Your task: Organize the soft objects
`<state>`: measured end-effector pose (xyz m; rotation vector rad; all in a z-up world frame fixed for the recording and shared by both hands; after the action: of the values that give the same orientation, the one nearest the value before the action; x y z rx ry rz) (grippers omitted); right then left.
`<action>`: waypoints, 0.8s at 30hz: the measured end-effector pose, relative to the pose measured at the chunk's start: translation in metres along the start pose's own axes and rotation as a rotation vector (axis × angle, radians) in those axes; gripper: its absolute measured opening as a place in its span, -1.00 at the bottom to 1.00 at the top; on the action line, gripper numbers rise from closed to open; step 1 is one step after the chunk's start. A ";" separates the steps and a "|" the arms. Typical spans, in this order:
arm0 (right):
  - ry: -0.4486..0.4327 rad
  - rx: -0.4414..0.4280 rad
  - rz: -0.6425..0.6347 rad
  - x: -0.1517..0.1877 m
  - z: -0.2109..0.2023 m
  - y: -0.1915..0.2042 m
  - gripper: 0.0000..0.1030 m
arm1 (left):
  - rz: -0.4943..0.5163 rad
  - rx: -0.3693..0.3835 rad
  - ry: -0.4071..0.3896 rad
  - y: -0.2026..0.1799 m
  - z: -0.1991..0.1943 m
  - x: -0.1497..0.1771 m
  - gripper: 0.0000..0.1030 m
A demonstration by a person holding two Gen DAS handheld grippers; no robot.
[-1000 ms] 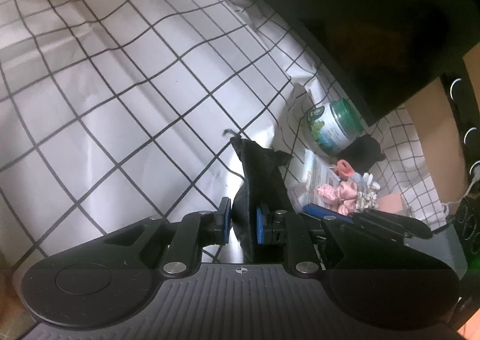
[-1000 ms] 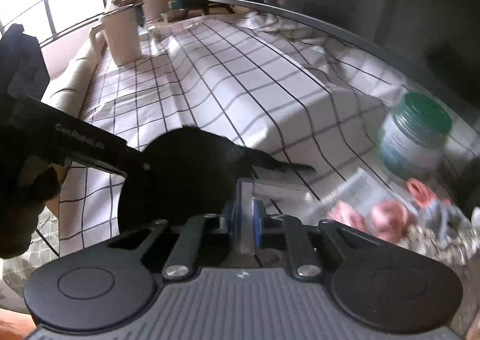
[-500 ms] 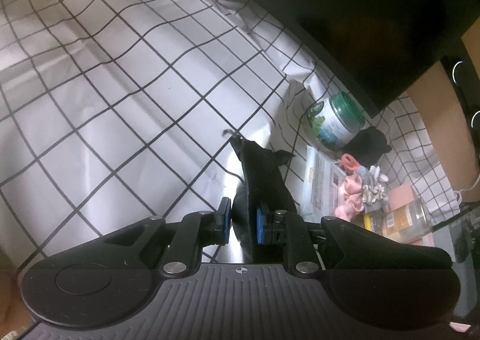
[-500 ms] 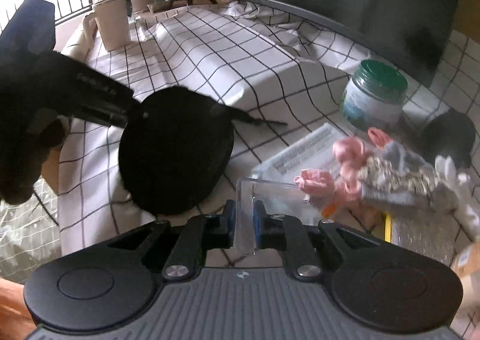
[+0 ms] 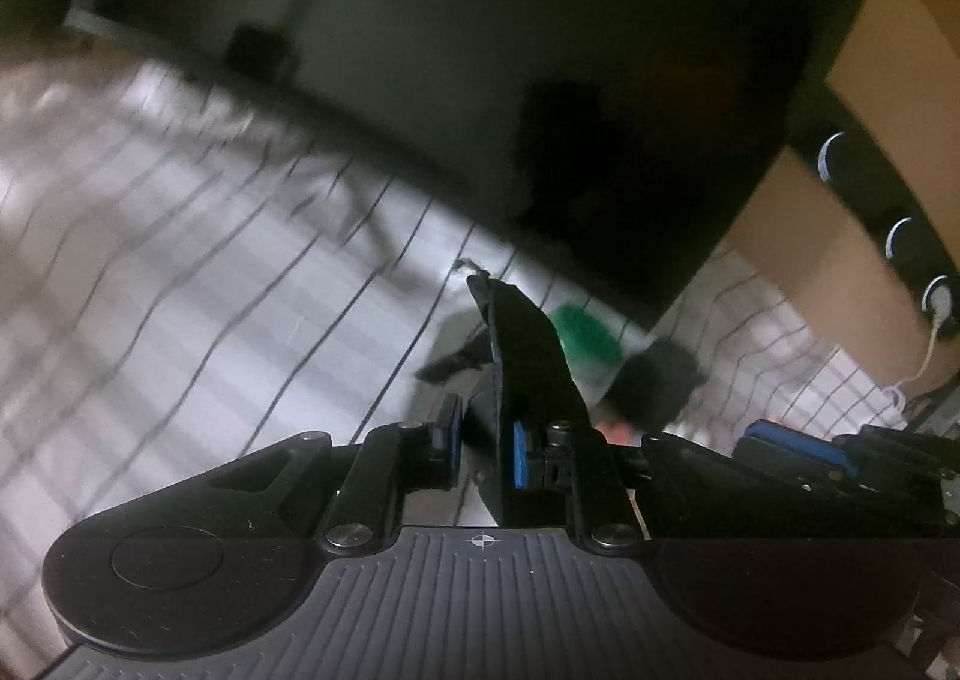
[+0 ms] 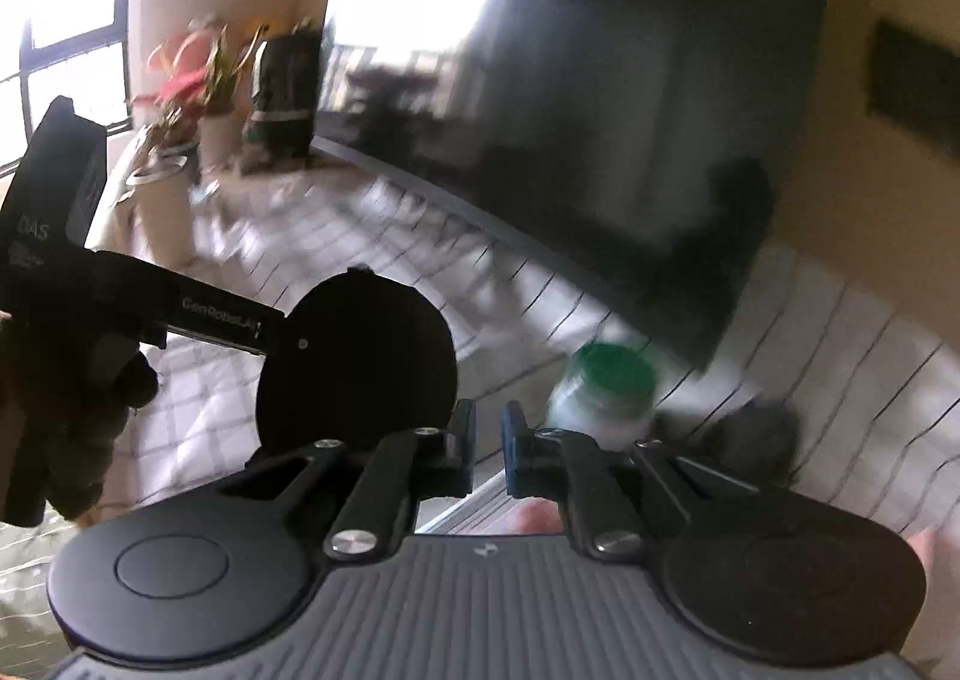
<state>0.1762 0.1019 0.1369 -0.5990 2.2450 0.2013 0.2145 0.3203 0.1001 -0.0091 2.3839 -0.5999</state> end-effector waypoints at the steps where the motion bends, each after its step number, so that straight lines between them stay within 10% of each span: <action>1: -0.012 0.015 0.002 -0.002 -0.005 -0.006 -0.82 | 0.013 0.002 -0.015 -0.008 -0.001 -0.007 -0.64; 9: 0.007 0.026 0.021 0.023 -0.030 -0.044 -0.76 | 0.042 -0.008 -0.083 -0.034 -0.011 -0.021 -0.64; 13: 0.138 -0.099 0.103 0.059 -0.002 -0.025 0.21 | -0.009 -0.023 -0.061 -0.019 -0.011 -0.002 -0.64; 24: 0.260 -0.031 0.191 0.110 0.074 0.042 0.33 | -0.126 -0.069 0.014 0.040 -0.018 0.036 -0.64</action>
<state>0.1411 0.1234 0.0044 -0.4470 2.5574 0.2667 0.1814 0.3577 0.0740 -0.1872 2.4301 -0.5774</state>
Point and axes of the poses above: each gripper's, at about its wrist camera, not at the fingertips, and z roughly the way its jaws point, y to its left, x to its underside, the point moved 3 cm from there along z, roughly the way its jaws point, and after that the axes turned 10 degrees about y, right-handed, at the moved point
